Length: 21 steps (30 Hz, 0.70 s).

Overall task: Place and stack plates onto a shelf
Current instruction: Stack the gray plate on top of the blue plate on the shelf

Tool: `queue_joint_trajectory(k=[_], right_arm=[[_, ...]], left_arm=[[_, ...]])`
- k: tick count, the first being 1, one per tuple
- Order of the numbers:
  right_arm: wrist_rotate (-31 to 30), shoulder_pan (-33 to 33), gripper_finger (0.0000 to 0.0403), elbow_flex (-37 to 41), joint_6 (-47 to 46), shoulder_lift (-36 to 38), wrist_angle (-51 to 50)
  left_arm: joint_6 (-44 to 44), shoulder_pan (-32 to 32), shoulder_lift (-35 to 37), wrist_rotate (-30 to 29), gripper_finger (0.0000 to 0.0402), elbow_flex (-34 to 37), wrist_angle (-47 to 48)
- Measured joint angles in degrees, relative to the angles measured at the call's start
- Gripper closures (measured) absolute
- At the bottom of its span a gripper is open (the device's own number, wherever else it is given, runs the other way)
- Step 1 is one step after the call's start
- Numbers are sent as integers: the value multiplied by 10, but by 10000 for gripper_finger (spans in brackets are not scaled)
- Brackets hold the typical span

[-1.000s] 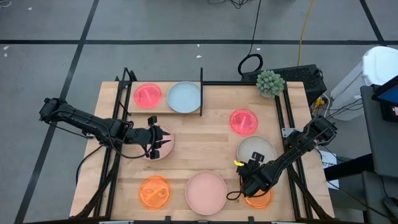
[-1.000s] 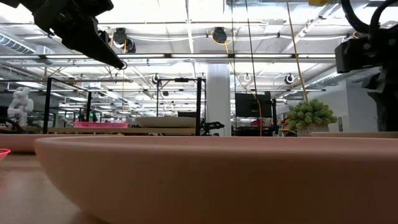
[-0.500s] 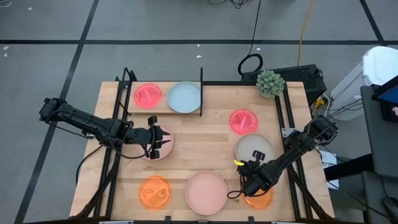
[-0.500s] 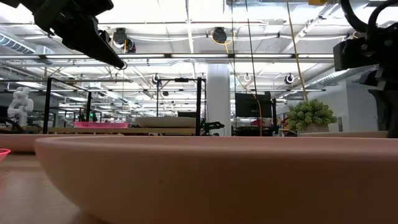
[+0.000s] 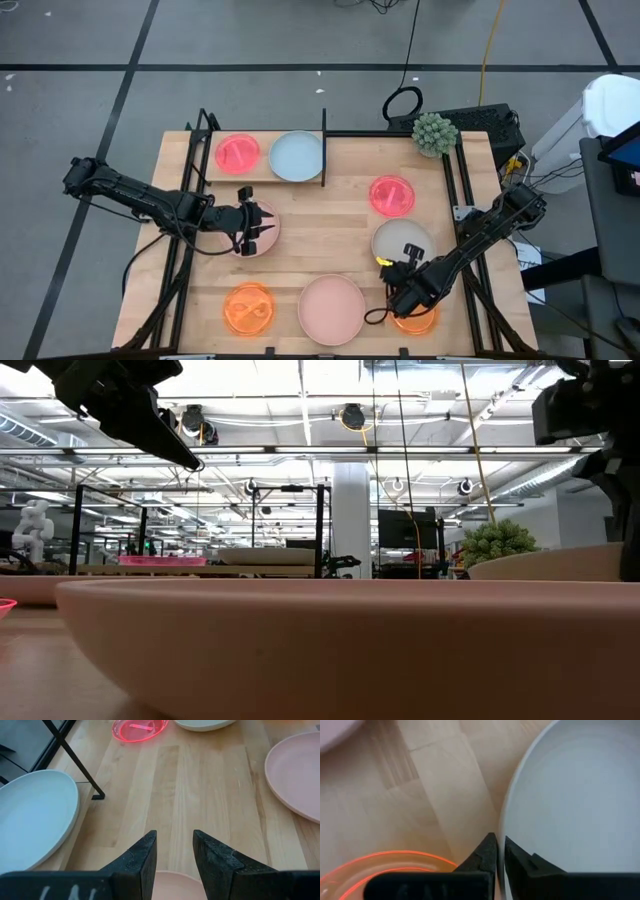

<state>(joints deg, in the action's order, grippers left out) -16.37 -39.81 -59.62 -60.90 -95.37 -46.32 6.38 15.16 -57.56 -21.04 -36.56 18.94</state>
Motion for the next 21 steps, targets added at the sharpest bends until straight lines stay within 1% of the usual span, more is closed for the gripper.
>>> queue_joint_trajectory(k=[7, 13, 21], right_arm=[[0, 0, 395, -22, 12, 0, -17], [-3, -2, 401, -48, 52, 0, -23], [-39, -5, 402, -97, 107, 0, -31]], left_arm=[[1, 0, 0, 0, 268, 0, 0], [2, 0, 0, 0, 268, 0, 0], [19, 0, 0, 0, 268, 0, 0]])
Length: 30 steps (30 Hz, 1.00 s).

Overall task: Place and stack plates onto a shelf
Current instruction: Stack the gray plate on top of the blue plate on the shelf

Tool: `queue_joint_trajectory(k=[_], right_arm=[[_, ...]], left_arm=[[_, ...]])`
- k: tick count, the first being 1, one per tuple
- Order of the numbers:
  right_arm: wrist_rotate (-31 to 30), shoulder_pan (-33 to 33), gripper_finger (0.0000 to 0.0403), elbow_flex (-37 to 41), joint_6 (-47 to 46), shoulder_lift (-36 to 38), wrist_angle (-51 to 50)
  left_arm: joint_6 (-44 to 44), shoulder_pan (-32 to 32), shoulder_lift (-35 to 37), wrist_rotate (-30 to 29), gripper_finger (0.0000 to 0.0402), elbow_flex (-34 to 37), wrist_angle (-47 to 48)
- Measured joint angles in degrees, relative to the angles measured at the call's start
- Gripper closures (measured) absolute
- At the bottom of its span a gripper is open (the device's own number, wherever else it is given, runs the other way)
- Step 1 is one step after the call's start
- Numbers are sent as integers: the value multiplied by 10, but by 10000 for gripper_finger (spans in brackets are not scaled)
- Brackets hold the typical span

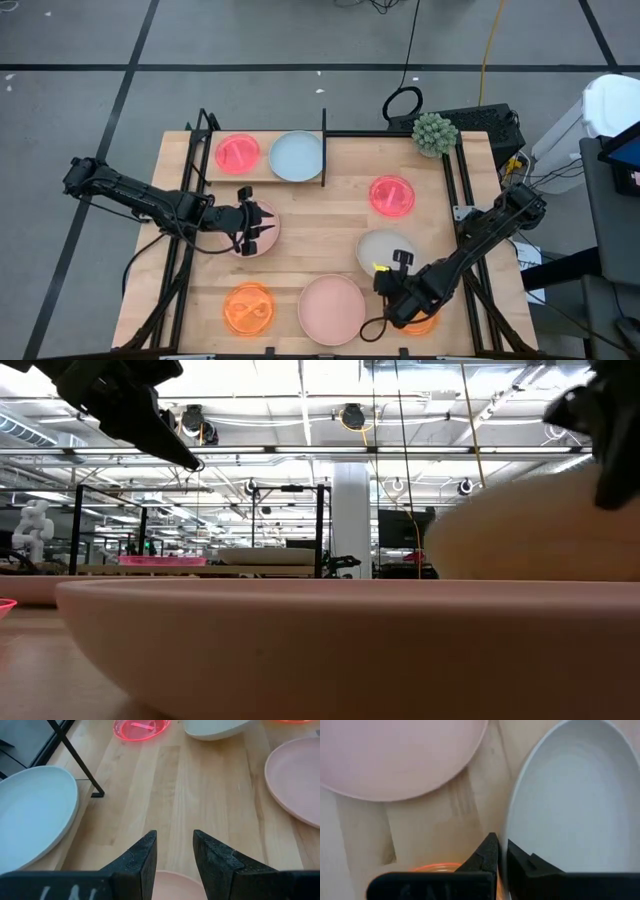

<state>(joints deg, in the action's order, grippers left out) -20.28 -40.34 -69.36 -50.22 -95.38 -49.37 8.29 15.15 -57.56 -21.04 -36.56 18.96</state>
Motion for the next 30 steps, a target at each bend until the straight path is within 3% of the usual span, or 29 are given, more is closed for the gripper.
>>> queue_joint_trajectory(k=[11, 16, 23, 30], right_arm=[[-111, 10, 402, -84, 133, 0, -32], [-132, 35, 402, -104, 196, 0, -13], [-187, 81, 402, -110, 309, 0, 84], [-191, 129, 403, -110, 434, 0, 202]], left_arm=[[59, 6, -2, 1, 268, 0, 8], [69, 25, -2, -1, 268, 0, 5], [89, 50, -2, -3, 268, 0, 5], [110, 84, -2, -10, 268, 0, 5]])
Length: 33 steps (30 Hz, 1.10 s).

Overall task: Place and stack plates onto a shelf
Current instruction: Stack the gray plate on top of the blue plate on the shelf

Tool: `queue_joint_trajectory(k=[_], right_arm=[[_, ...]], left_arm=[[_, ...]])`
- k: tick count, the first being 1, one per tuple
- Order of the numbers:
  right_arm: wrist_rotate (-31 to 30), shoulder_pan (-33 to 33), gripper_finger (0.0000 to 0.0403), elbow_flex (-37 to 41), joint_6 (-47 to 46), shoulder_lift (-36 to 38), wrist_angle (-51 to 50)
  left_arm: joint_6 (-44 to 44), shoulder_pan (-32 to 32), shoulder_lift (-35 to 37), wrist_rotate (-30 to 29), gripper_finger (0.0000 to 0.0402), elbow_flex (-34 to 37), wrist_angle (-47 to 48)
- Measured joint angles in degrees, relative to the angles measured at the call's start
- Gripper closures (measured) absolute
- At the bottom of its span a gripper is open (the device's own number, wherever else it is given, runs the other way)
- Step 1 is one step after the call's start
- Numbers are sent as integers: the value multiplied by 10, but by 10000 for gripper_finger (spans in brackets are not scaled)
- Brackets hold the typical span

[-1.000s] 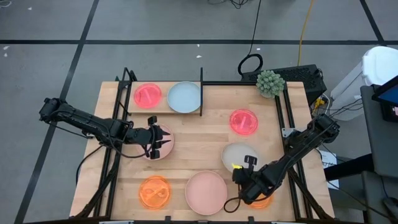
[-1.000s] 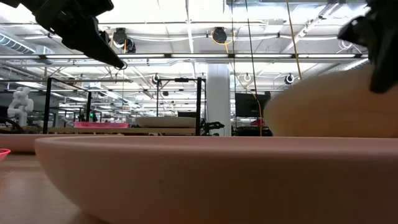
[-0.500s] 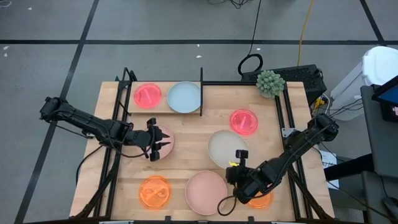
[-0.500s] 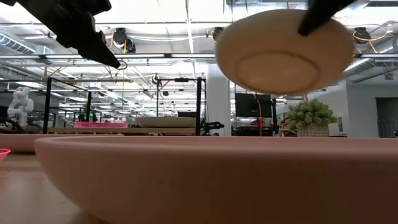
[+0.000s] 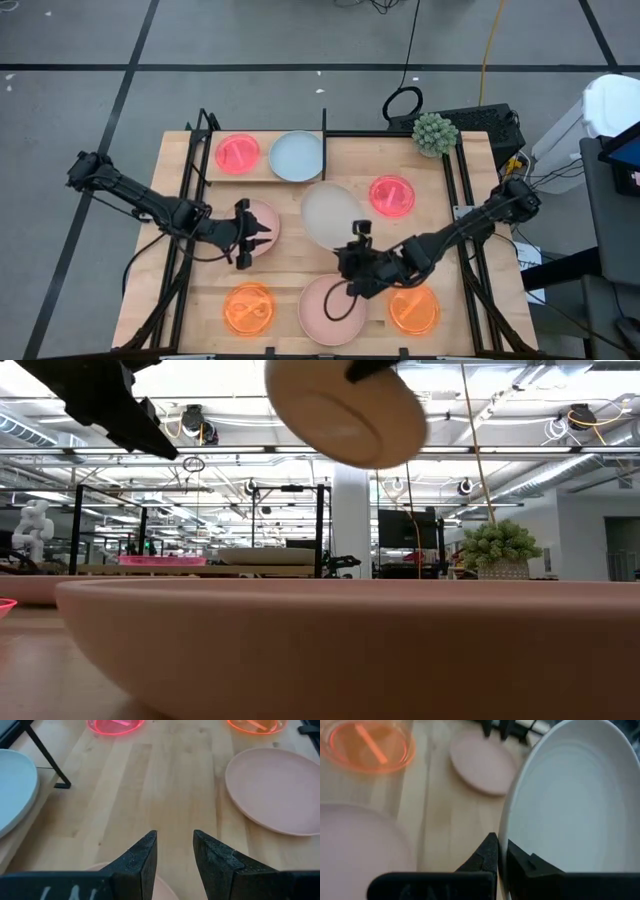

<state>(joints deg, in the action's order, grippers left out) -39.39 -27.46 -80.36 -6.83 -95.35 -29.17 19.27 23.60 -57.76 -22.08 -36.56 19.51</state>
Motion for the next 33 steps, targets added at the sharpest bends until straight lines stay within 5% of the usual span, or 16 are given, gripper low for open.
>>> queue_joint_trajectory(k=[9, 14, 33], right_arm=[[8, 51, 403, 0, 209, 4, 187], [65, 95, 403, 0, 280, 4, 269], [318, 292, 403, 1, 300, -9, 384]], left_arm=[[38, 33, 0, -11, 268, 0, 1], [50, 45, 0, -20, 268, 0, 2], [87, 48, 0, -50, 268, 0, 2]])
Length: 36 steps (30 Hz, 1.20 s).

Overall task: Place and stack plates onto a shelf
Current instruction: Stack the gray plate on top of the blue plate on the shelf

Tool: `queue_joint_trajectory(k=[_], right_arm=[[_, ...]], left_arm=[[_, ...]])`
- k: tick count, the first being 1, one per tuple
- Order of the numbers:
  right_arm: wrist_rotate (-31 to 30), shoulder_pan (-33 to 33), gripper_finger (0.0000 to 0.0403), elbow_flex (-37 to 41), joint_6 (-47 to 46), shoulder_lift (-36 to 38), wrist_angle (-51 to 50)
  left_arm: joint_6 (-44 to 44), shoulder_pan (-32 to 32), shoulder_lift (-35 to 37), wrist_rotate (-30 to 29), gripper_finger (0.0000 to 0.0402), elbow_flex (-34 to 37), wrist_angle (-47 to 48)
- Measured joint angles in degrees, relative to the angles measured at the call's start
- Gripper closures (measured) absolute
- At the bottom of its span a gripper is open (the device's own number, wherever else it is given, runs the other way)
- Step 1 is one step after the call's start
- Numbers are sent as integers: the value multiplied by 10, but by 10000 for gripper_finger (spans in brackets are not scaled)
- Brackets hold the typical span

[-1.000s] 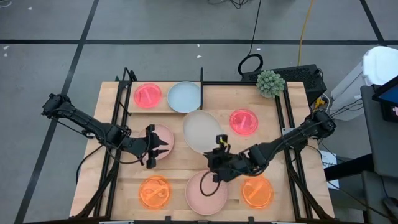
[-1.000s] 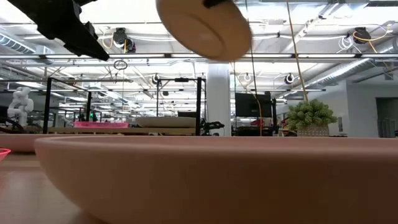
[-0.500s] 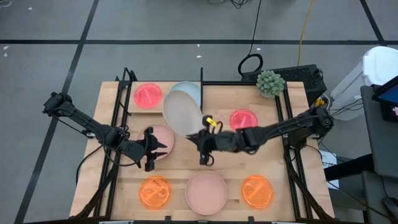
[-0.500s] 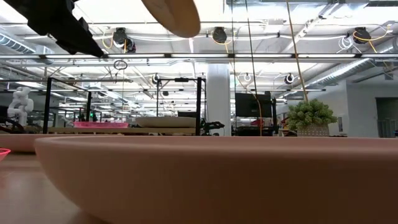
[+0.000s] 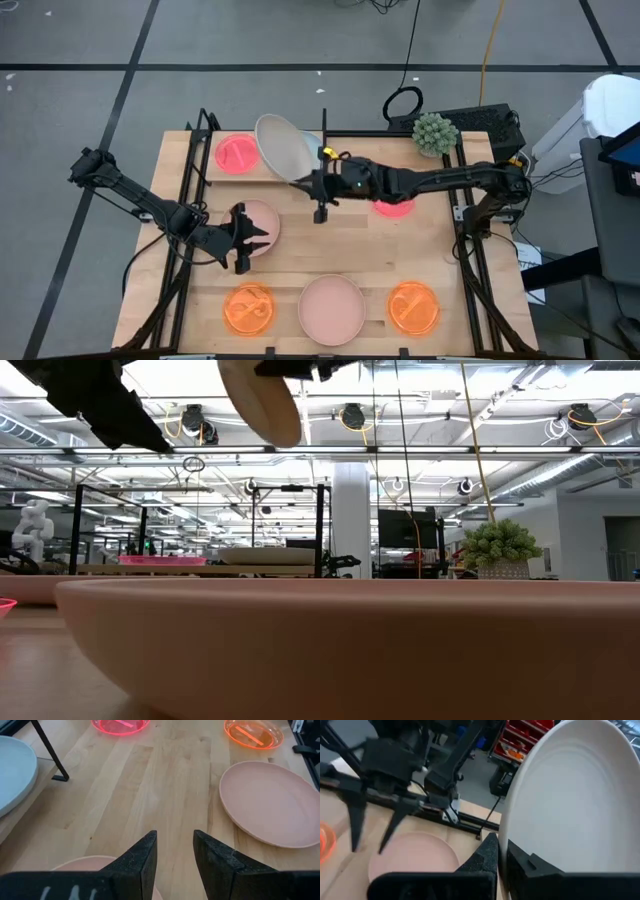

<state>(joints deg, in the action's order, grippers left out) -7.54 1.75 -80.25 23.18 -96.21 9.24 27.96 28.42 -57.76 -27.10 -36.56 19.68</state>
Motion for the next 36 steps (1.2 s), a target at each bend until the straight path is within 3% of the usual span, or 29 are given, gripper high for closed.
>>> queue_joint_trajectory(k=[9, 21, 36], right_arm=[[20, 51, 403, 0, -10, -65, 29], [18, 58, 403, 0, -2, -129, 46], [35, 82, 403, 0, 7, -143, 11]], left_arm=[[21, 18, 0, -10, 268, 0, 0], [9, 24, 0, -20, 268, 0, 0], [9, 24, 0, -20, 268, 0, 0]])
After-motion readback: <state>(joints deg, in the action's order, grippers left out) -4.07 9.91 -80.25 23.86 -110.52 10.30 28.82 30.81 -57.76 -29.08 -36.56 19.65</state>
